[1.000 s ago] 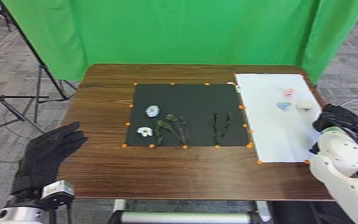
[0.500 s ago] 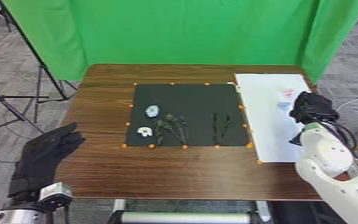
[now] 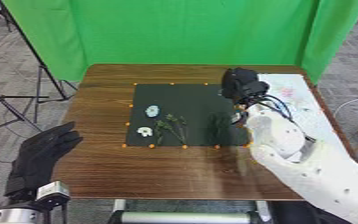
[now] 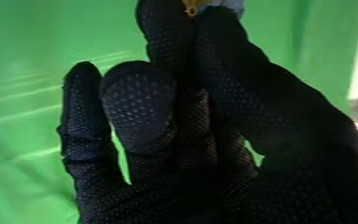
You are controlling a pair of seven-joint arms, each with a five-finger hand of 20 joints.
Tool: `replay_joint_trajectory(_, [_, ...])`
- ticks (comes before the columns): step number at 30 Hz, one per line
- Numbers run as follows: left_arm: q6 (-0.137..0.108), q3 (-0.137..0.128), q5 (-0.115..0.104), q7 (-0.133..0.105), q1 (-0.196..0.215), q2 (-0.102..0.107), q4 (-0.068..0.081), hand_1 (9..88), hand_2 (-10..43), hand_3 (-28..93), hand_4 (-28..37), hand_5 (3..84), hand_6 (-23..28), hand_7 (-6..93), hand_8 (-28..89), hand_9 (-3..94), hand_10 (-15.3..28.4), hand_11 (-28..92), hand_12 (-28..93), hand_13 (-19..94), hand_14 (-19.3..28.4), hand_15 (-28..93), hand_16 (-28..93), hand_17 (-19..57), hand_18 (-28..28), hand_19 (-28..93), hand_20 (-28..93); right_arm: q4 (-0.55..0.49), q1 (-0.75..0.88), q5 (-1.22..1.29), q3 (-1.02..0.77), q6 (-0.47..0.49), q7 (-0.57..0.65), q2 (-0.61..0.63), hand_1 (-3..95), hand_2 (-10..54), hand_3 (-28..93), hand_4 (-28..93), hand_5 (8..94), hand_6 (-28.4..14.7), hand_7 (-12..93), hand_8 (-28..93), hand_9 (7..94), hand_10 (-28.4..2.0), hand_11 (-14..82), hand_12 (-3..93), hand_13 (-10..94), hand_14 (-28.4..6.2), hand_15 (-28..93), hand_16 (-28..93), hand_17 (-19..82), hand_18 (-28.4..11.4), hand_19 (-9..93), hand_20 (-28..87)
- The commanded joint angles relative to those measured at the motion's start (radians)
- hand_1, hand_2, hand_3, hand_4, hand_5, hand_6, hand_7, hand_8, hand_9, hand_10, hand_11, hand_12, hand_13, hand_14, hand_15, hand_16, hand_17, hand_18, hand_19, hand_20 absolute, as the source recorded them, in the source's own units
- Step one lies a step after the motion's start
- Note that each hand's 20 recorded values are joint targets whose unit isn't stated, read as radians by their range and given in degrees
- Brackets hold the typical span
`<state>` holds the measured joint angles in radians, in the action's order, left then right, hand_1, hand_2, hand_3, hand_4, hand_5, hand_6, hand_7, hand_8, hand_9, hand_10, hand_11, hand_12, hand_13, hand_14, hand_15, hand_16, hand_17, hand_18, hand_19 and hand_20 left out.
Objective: Arrange flowers
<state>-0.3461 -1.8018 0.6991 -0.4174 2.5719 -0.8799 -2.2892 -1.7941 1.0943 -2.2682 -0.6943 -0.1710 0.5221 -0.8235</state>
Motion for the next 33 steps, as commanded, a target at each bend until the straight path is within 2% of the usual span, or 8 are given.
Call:
replay_joint_trajectory(1, [0.007, -0.003, 0.006, 0.023, -0.008, -0.006, -0.003, 27.6, 4.5, 82, -13.8, 47.8, 14.7, 15.4, -8, 41.0, 22.8, 39, 11, 28, 28.3, 61, -12, -9.6, 21.8, 56, 16, 0.078, -0.042, -0.092, 0.097, 0.048, -0.050, -0.275, 57.3, -9.5, 77, -28, 79.8, 0.7, 29, 4, 91.2, -5.8, 11.8, 38.1, 77, -2.0, 65, 30, 31, -19.2, 86, 14])
replay_joint_trajectory(6, [0.019, -0.002, 0.013, 0.042, -0.034, -0.005, 0.004, 27.6, 4.5, 82, -13.8, 47.8, 14.7, 15.5, -8, 41.1, 22.8, 39, 11, 28, 28.3, 61, -12, -9.6, 21.8, 56, 16, 0.130, -0.020, -0.137, 0.096, 0.091, -0.056, -0.362, 57.1, -9.5, 78, -28, 79.7, 0.9, 29, 4, 91.1, -5.7, 11.9, 38.2, 77, -1.9, 65, 29, 31, -19.1, 85, 14])
replay_joint_trajectory(10, [0.031, -0.001, 0.020, 0.064, -0.050, -0.015, 0.008, 27.5, 4.5, 82, -13.7, 47.8, 14.6, 15.6, -8, 41.1, 22.8, 39, 11, 28, 28.3, 61, -12, -9.6, 21.8, 56, 16, 0.165, -0.010, -0.155, 0.103, 0.102, -0.041, -0.408, 57.0, -9.5, 77, -28, 79.5, 0.9, 30, 3, 91.0, -5.5, 11.9, 38.2, 77, -1.9, 65, 29, 31, -19.0, 85, 14])
replay_joint_trajectory(14, [0.052, 0.005, 0.025, 0.081, -0.077, -0.015, 0.019, 27.5, 4.5, 82, -13.7, 47.8, 14.6, 15.5, -8, 41.0, 22.8, 39, 11, 28, 28.3, 61, -12, -9.6, 21.7, 56, 16, 0.215, 0.029, -0.216, 0.079, 0.138, -0.073, -0.472, 56.9, -9.5, 78, -28, 79.3, 0.9, 30, 3, 90.9, -5.6, 11.9, 38.1, 77, -1.9, 65, 30, 31, -19.0, 85, 14])
replay_joint_trajectory(19, [0.069, 0.031, 0.033, 0.096, -0.134, -0.009, 0.033, 27.5, 4.4, 82, -13.8, 47.8, 14.7, 15.5, -8, 41.0, 22.8, 39, 11, 28, 28.3, 61, -12, -9.6, 21.8, 56, 16, 0.258, 0.075, -0.270, 0.040, 0.183, -0.075, -0.519, 56.9, -9.5, 77, -28, 79.0, 0.9, 30, 3, 90.9, -5.7, 11.9, 38.0, 77, -1.8, 65, 30, 31, -18.9, 85, 14])
replay_joint_trajectory(21, [0.066, 0.032, 0.029, 0.090, -0.137, -0.003, 0.036, 27.5, 4.4, 82, -13.8, 47.8, 14.7, 15.5, -8, 41.1, 22.8, 39, 11, 28, 28.3, 61, -12, -9.6, 21.8, 56, 16, 0.268, 0.076, -0.273, 0.038, 0.183, -0.060, -0.517, 56.9, -9.5, 77, -28, 78.9, 0.9, 30, 3, 90.8, -5.7, 12.0, 38.0, 77, -1.8, 65, 29, 31, -18.9, 85, 14])
replay_joint_trajectory(27, [0.061, 0.013, 0.029, 0.092, -0.111, -0.018, 0.030, 27.4, 4.4, 82, -13.8, 47.8, 14.6, 15.6, -8, 41.1, 22.8, 39, 11, 28, 28.3, 61, -12, -9.7, 21.8, 56, 16, 0.269, 0.081, -0.265, 0.035, 0.186, -0.030, -0.509, 56.8, -9.5, 78, -28, 78.6, 1.0, 30, 3, 90.6, -5.8, 12.0, 38.1, 77, -1.9, 65, 30, 31, -18.9, 85, 15])
replay_joint_trajectory(33, [0.068, 0.029, 0.030, 0.097, -0.132, -0.009, 0.036, 27.4, 4.3, 82, -13.8, 47.8, 14.7, 15.5, -8, 41.1, 22.7, 39, 11, 28, 28.3, 61, -12, -9.7, 21.8, 56, 16, 0.279, 0.076, -0.281, 0.027, 0.176, -0.027, -0.519, 56.0, -9.5, 78, -28, 75.9, 0.6, 31, 1, 88.4, -6.0, 12.1, 37.4, 75, -1.8, 64, 31, 29, -18.7, 84, 15])
